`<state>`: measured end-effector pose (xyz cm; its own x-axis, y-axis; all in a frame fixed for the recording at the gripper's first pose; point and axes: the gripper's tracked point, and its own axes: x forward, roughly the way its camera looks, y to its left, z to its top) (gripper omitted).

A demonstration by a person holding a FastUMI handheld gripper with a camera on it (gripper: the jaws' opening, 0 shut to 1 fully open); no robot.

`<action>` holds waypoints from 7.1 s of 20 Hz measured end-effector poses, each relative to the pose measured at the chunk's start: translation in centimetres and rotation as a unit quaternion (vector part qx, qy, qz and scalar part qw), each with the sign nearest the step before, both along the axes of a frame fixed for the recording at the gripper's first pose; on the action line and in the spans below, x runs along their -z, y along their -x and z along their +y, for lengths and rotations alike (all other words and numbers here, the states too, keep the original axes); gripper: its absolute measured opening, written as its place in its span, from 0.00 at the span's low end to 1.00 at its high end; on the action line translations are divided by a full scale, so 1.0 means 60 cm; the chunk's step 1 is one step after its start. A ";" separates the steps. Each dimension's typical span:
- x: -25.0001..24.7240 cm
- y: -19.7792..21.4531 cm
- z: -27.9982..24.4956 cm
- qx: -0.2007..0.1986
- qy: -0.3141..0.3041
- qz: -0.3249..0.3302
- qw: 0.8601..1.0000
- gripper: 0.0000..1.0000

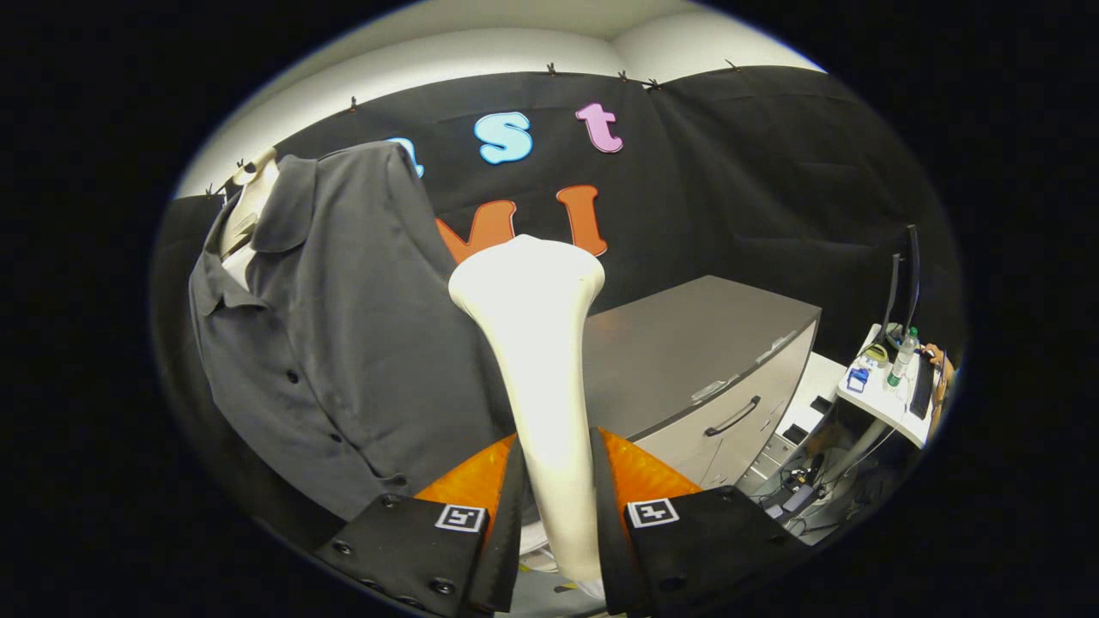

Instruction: Iron the clothes twice with a garment steamer, once on the left side and once on the right side.

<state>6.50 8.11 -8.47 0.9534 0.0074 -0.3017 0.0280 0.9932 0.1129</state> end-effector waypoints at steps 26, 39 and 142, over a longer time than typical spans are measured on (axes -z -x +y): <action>0.059 0.006 0.218 -0.094 0.044 0.044 0.994 0.46; 0.198 0.030 0.216 -0.094 0.055 0.126 0.986 0.46; 0.119 0.120 0.540 -0.262 0.094 0.089 0.956 0.46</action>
